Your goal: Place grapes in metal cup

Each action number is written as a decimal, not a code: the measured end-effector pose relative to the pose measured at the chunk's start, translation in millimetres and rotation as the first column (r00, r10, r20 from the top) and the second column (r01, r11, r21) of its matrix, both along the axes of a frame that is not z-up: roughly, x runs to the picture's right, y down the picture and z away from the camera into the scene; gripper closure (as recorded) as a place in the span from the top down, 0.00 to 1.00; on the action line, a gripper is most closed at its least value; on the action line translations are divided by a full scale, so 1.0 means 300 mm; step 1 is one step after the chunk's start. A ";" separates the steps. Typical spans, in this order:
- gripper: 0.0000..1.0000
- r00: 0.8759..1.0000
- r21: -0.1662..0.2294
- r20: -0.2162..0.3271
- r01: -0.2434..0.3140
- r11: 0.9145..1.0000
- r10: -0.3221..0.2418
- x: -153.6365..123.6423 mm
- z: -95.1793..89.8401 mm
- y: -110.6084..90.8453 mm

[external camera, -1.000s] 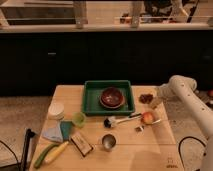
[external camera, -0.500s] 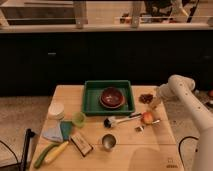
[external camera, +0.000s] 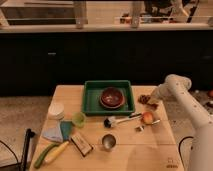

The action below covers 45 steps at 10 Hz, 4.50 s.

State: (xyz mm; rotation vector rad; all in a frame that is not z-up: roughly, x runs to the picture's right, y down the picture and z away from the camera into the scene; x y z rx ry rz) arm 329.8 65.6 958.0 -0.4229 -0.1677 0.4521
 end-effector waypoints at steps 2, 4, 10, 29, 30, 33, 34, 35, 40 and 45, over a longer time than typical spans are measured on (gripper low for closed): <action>0.02 1.000 -0.006 0.003 -0.001 1.000 0.001 0.006 0.005 0.011; 0.00 1.000 -0.012 0.003 0.005 1.000 -0.005 0.017 0.005 0.024; 0.04 0.999 -0.015 0.022 0.047 0.999 -0.047 0.027 -0.024 0.025; 0.80 0.985 0.098 0.021 0.170 0.981 -0.173 -0.098 -0.267 -0.149; 0.80 0.987 0.089 0.014 0.159 0.983 -0.161 -0.084 -0.259 -0.139; 0.80 0.995 0.050 -0.022 0.098 0.994 -0.097 -0.027 -0.221 -0.081; 0.80 0.997 0.030 -0.050 0.057 0.998 -0.056 -0.007 -0.204 -0.060; 0.80 0.997 0.014 -0.073 0.016 1.000 -0.014 0.006 -0.193 -0.046; 0.75 0.994 -0.054 -0.080 -0.082 0.995 0.077 0.016 -0.125 0.017; 0.29 0.994 -0.086 -0.062 -0.092 0.992 0.087 0.010 -0.075 0.070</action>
